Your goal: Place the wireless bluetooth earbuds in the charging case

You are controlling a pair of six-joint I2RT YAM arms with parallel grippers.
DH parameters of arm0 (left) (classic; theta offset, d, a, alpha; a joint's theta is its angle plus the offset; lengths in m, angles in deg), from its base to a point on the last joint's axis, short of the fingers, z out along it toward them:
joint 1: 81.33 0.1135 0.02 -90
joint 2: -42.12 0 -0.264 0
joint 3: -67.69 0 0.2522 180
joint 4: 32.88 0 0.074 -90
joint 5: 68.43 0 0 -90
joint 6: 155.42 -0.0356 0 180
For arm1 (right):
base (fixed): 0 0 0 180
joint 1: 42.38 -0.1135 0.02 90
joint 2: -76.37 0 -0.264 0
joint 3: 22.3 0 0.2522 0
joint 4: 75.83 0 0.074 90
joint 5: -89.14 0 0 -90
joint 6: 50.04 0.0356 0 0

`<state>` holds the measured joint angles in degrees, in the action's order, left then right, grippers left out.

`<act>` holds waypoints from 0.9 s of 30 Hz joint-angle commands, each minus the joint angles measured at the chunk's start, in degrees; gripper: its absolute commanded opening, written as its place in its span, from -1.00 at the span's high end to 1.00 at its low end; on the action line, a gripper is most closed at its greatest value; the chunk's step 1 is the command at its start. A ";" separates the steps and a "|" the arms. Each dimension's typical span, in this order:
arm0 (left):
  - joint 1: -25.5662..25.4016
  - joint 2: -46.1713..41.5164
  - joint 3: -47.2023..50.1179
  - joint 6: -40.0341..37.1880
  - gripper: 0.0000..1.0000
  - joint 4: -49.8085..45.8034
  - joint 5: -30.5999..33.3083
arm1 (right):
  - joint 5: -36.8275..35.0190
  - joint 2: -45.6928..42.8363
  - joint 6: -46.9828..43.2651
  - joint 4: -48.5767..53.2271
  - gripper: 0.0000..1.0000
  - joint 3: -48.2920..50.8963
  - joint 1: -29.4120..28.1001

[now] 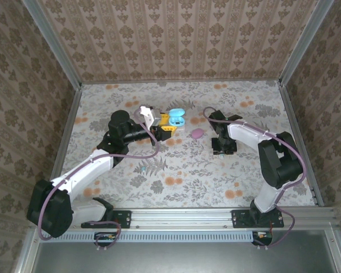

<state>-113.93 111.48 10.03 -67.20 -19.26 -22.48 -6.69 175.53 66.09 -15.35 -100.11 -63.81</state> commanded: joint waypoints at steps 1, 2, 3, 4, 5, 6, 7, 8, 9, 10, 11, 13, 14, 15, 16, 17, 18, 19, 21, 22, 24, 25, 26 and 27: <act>-0.18 -0.63 -0.75 -1.13 0.20 0.40 -0.41 | -0.24 -0.14 1.74 2.17 0.25 -1.51 -0.29; -0.18 -0.63 -0.84 -1.03 0.21 0.40 -0.57 | -0.40 0.62 1.74 2.60 0.23 -1.81 -0.36; -0.18 -0.62 -0.92 -1.06 0.21 0.35 -0.61 | -0.41 1.20 1.90 2.24 0.19 -1.50 -0.37; -0.23 -0.71 -0.90 -1.11 0.21 0.39 -0.60 | -0.49 1.46 2.14 2.05 0.16 -1.28 -0.34; -0.18 -0.72 -0.92 -1.21 0.21 0.22 -0.54 | -0.59 1.73 2.30 1.77 0.15 -1.17 -0.35; -0.18 -0.81 -1.01 -1.34 0.21 0.05 -0.52 | -0.65 1.97 2.35 1.62 0.16 -1.18 -0.29; -0.18 -0.90 -1.01 -1.38 0.21 -0.08 -0.51 | -0.68 2.26 2.35 1.48 0.14 -1.23 -0.24; -0.18 -0.90 -1.01 -1.40 0.21 -0.09 -0.56 | -0.81 2.53 2.28 1.47 0.11 -1.43 -0.08; -0.18 -0.94 -1.01 -1.38 0.21 -0.13 -0.59 | -0.85 3.09 2.23 1.32 0.10 -1.43 0.18; -0.18 -0.87 -0.97 -1.38 0.21 -0.12 -0.53 | -0.61 3.64 2.14 1.01 0.09 -1.45 0.53; -0.18 -0.95 -0.97 -1.38 0.21 -0.10 -0.59 | -0.19 4.32 2.01 0.76 0.09 -1.41 0.88; -0.18 -0.98 -1.01 -1.32 0.20 -0.13 -0.57 | -0.15 4.99 1.96 0.35 0.10 -1.69 1.17; -0.18 -1.11 -1.01 -1.25 0.21 -0.09 -0.53 | 0.04 5.23 1.83 -0.32 0.12 -1.61 1.25; -0.18 -1.16 -1.00 -1.35 0.21 -0.10 -0.36 | 0.40 5.54 1.60 -1.06 0.16 -1.70 1.39; -0.18 -1.03 -0.97 -1.37 0.20 -0.13 -0.27 | 0.69 5.89 1.22 -1.48 0.19 -2.02 1.36; -0.18 -0.99 -0.97 -1.36 0.20 -0.05 -0.28 | 1.21 6.29 0.93 -1.96 0.22 -2.33 1.36; -0.19 -0.92 -1.08 -1.38 0.21 -0.21 -0.33 | 2.17 6.84 0.52 -2.16 0.23 -2.76 1.39; -0.18 -0.89 -1.14 -1.34 0.21 -0.22 -0.49 | 2.74 7.37 0.11 -2.13 0.23 -3.32 1.21; -0.18 -0.76 -1.34 -1.38 0.21 -0.30 -0.51 | 3.10 7.92 -0.62 -2.20 0.24 -4.06 0.71; -0.18 -0.72 -1.36 -1.43 0.21 -0.31 -0.49 | 2.89 8.14 -0.88 -2.28 0.24 -4.32 0.53; -0.18 -0.54 -1.36 -1.40 0.21 -0.22 -0.57 | 2.92 8.47 -1.10 -1.95 0.25 -4.84 0.43; -0.18 -0.54 -1.36 -1.30 0.21 -0.21 -0.60 | 2.71 8.51 -1.16 -1.73 0.26 -5.03 0.42; -0.17 -0.57 -1.24 -1.29 0.21 -0.32 -0.58 | 2.50 8.45 -1.18 -1.71 0.27 -4.95 0.38; -0.17 -0.63 -1.12 -1.29 0.21 -0.21 -0.54 | 2.41 8.50 -1.25 -1.43 0.29 -4.86 0.36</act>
<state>-113.93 111.48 10.03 -67.20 -19.68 -22.48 -5.09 182.76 65.55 -16.01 -103.54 -62.89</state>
